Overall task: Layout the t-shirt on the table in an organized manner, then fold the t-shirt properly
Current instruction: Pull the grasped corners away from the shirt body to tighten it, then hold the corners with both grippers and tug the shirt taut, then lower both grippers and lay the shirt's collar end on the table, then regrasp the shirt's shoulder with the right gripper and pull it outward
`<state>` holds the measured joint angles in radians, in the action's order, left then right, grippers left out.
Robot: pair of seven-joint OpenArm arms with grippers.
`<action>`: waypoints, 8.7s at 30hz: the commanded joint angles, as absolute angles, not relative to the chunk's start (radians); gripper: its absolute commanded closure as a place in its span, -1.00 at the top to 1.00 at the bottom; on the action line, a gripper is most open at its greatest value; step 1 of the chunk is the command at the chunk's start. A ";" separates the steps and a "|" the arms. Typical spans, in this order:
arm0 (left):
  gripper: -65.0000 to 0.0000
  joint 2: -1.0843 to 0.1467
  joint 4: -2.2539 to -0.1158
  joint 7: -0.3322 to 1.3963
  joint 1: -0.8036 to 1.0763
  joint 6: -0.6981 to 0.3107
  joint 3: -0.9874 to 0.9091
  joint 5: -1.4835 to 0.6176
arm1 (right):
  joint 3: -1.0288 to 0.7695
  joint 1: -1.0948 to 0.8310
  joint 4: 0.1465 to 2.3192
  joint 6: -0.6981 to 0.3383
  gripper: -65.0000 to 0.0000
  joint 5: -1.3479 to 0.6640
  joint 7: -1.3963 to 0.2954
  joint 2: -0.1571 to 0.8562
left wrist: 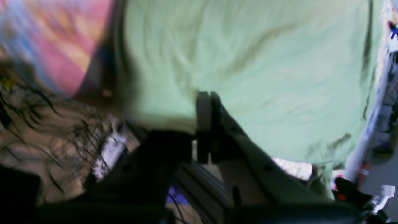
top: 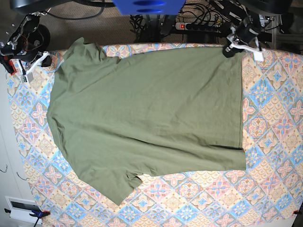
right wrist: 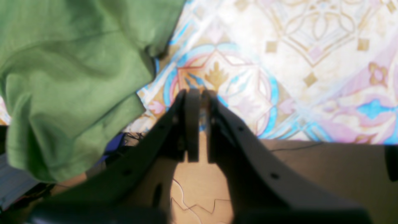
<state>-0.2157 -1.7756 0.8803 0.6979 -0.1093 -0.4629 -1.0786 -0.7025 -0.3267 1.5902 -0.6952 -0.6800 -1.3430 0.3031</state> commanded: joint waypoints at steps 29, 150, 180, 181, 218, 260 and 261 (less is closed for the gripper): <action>-1.00 -0.252 -1.816 0.894 0.713 -0.119 -0.490 -1.090 | -0.619 -0.340 1.609 -0.698 -0.11 -0.737 -1.320 0.262; -1.00 -0.337 -1.871 0.921 0.625 -0.173 -0.495 -1.113 | -0.702 -0.389 1.564 -0.698 -0.90 -1.056 -1.396 0.289; -1.00 -0.237 -1.867 0.921 0.403 -0.177 -0.561 -1.115 | -0.716 -0.159 1.541 -0.698 -0.90 -1.055 -1.396 0.291; -1.00 -0.237 -1.857 0.921 0.389 -0.177 -0.561 -1.115 | -0.714 -0.143 1.524 -0.698 -0.90 -1.055 -1.396 0.291; -0.93 -0.234 -1.488 0.865 0.217 -0.177 -0.562 -1.052 | -0.694 -0.001 1.415 -0.698 0.34 -0.892 -1.396 0.285; -0.93 -0.231 -1.486 0.869 0.222 -0.177 -0.561 -1.055 | -0.404 -0.188 1.603 -0.698 -0.93 -1.153 -1.388 0.259; -0.93 -0.231 -1.486 0.869 0.222 -0.177 -0.561 -1.053 | -0.404 -0.165 1.603 -0.698 -0.93 -1.162 -1.388 0.262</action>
<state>-0.2165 -1.4715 0.8822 0.2276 -0.1654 -0.5560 -1.0336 -0.3981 -0.1841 1.5833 -0.6956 -1.1297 -1.4109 0.2417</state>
